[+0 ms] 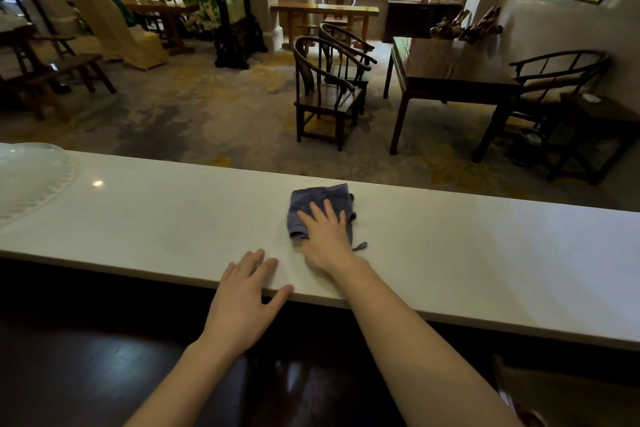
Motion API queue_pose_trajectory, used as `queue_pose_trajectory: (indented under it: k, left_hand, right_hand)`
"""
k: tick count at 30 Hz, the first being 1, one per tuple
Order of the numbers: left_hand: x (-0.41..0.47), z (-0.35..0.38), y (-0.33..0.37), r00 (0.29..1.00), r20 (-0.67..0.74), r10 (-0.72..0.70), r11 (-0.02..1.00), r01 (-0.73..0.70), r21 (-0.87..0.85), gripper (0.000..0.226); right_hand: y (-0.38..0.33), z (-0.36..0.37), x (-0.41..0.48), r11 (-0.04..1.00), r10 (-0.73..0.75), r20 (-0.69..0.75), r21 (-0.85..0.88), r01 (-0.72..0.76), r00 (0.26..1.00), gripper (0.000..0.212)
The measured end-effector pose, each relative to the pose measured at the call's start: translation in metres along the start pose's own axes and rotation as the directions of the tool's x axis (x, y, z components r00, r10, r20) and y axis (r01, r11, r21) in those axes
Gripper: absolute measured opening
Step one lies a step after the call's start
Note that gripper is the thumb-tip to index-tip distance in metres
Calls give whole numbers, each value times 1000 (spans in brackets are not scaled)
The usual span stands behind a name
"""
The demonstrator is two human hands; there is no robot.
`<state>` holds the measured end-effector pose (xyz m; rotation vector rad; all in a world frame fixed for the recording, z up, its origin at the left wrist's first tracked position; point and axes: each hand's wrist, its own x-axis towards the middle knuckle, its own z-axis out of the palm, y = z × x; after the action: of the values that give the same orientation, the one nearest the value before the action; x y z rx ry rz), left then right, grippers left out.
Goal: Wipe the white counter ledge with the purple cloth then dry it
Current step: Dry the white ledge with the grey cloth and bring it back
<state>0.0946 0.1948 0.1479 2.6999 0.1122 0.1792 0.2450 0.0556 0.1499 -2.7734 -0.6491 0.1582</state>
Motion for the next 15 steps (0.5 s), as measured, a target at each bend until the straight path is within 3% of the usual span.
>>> queue_pose_trajectory:
  k: [9, 15]
  left_hand:
    - [0, -2, -1, 1000, 9, -15, 999, 15, -52, 68]
    - [-2, 2, -4, 999, 32, 0, 1000, -1, 22, 71]
  right_hand:
    - [-23, 17, -74, 981, -192, -71, 16, 194, 979, 70]
    - [6, 8, -125, 979, -202, -85, -15, 202, 976, 72]
